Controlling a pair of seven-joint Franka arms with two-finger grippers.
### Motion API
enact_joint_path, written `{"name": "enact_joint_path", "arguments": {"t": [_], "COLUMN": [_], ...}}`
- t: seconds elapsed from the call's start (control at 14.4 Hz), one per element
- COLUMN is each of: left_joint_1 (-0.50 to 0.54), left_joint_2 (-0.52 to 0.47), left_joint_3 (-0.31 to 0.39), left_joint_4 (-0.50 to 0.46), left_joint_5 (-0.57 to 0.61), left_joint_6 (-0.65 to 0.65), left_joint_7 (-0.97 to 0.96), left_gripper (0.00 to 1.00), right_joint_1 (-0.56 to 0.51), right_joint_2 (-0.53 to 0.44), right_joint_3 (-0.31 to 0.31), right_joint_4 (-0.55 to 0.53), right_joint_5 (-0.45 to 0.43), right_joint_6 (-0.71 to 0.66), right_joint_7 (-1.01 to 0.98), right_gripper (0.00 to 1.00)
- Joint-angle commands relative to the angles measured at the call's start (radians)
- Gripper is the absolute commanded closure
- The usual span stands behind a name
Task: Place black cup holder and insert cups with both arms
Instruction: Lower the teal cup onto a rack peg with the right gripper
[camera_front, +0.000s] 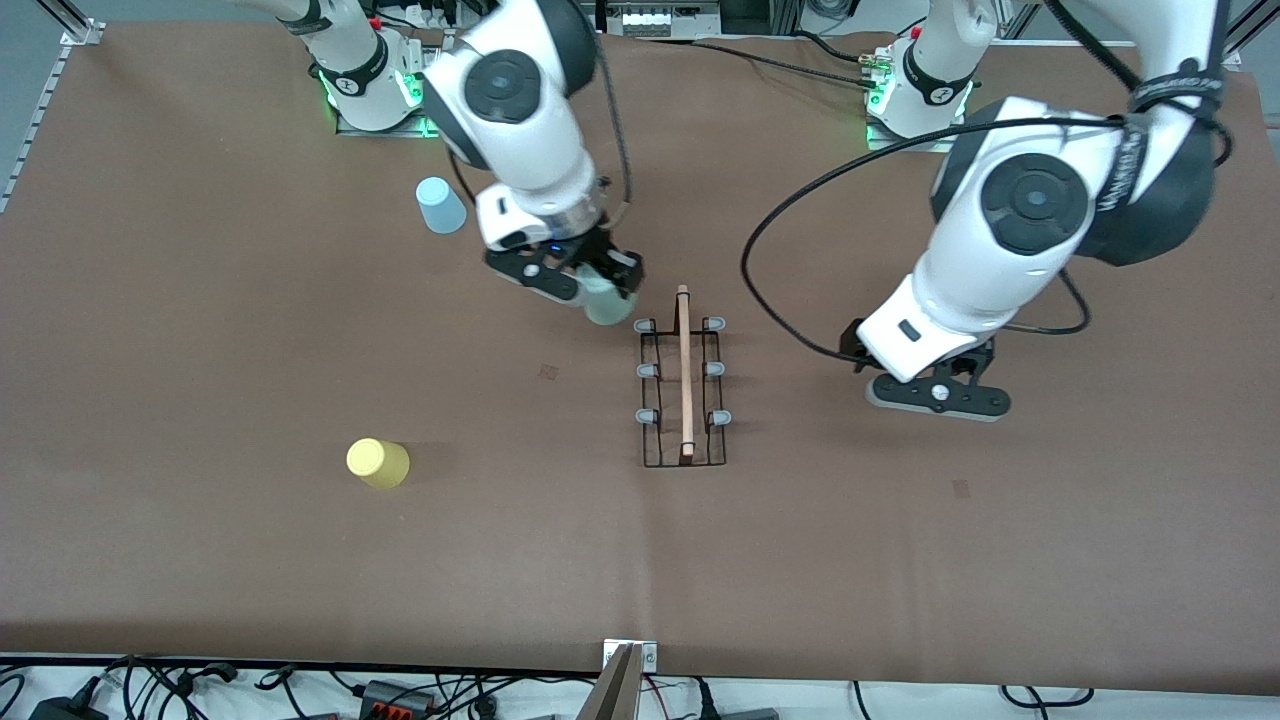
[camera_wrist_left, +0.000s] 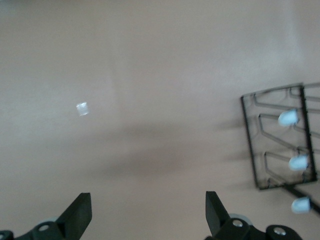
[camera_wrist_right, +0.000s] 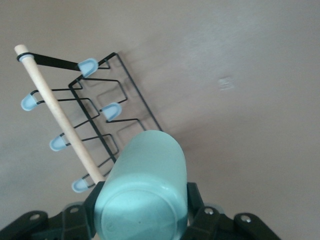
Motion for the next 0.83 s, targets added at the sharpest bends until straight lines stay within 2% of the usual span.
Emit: {"name": "enact_joint_path", "arguments": {"t": [0.0,0.21,0.49,0.62,0.69,0.76], "left_joint_1": [0.026,0.076,0.157,0.159,0.185,0.216], "left_joint_2": [0.003,0.003,0.006,0.011,0.012,0.016], "left_joint_3": [-0.008,-0.008,-0.011,-0.006,-0.005,-0.009], "left_joint_4": [0.044,0.048,0.046,0.046,0.046,0.048], "left_joint_5": [0.016,0.006,0.001,0.010,0.004,-0.002], "left_joint_6": [-0.080,-0.098,-0.100,-0.095,-0.092,-0.086], "left_joint_7": [0.098,0.229,0.260,0.252,0.260,0.260], "left_gripper": [0.00,0.00,0.00,0.00,0.00,0.00], "right_joint_1": [0.036,0.042,0.062,0.065,0.065,0.065], "right_joint_2": [0.073,0.106,0.141,0.156,0.162,0.167], "right_joint_3": [-0.005,-0.005,-0.007,-0.005,-0.007,-0.007], "right_joint_4": [0.054,0.054,0.054,0.054,0.054,0.054], "right_joint_5": [-0.070,-0.084,-0.111,-0.114,-0.113,-0.114], "right_joint_6": [0.048,0.088,0.119,0.131,0.131,0.134], "right_joint_7": [0.077,0.079,0.080,0.079,0.077,0.077], "right_gripper": [0.79,0.79,0.78,0.70,0.63,0.49]}}
